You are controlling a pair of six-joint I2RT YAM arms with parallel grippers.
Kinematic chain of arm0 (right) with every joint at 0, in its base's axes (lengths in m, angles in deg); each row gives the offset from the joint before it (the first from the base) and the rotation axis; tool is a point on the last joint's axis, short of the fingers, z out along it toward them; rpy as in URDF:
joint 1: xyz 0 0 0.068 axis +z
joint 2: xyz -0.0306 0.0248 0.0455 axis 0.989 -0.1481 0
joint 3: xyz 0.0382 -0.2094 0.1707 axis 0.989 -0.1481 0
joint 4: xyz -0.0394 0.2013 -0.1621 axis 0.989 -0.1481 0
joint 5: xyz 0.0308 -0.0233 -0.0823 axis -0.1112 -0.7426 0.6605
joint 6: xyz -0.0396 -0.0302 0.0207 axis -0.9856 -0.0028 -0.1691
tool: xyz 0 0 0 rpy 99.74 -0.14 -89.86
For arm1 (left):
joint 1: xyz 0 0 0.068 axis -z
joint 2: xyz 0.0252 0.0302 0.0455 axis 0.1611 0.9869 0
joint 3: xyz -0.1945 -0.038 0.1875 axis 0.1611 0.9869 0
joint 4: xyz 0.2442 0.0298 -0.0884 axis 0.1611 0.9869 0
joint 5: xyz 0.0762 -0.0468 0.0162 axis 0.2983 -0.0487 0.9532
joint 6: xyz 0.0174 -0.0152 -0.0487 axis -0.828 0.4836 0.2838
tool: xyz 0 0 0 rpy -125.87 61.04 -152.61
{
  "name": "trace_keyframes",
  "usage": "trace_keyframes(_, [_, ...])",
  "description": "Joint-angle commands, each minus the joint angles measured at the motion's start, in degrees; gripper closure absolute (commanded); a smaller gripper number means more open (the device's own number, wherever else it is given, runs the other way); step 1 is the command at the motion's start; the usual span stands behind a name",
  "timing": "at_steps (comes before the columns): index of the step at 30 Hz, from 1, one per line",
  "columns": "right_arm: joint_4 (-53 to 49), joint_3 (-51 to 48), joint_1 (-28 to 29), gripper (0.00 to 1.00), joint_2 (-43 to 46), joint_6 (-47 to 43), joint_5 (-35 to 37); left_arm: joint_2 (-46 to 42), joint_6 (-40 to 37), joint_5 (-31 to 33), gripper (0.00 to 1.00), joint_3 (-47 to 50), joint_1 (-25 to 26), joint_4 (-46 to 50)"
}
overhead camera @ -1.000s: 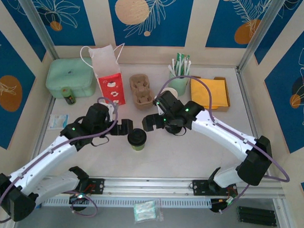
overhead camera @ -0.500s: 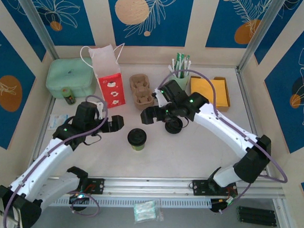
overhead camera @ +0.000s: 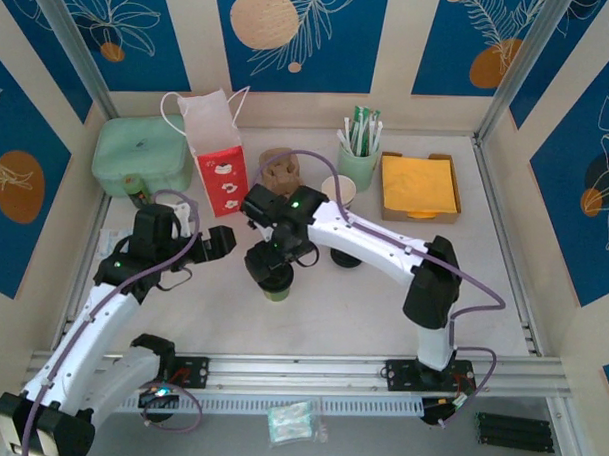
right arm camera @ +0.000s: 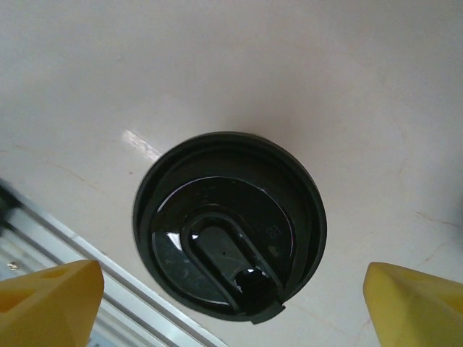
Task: Pack the takeout coffee
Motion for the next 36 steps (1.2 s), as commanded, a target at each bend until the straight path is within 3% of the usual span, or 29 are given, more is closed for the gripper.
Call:
trace_keyframes(1, [-4.08,2.24,0.43,0.06,-1.08,-1.16,2.8,-0.87,-1.38,-2.13,0.01,0.59,-0.85,1.59])
trace_keyframes(36, [1.91,-2.58,1.58,0.08,-4.57,0.03,-0.38,-1.76,-0.42,-2.94,0.01,1.19,-1.4,1.78])
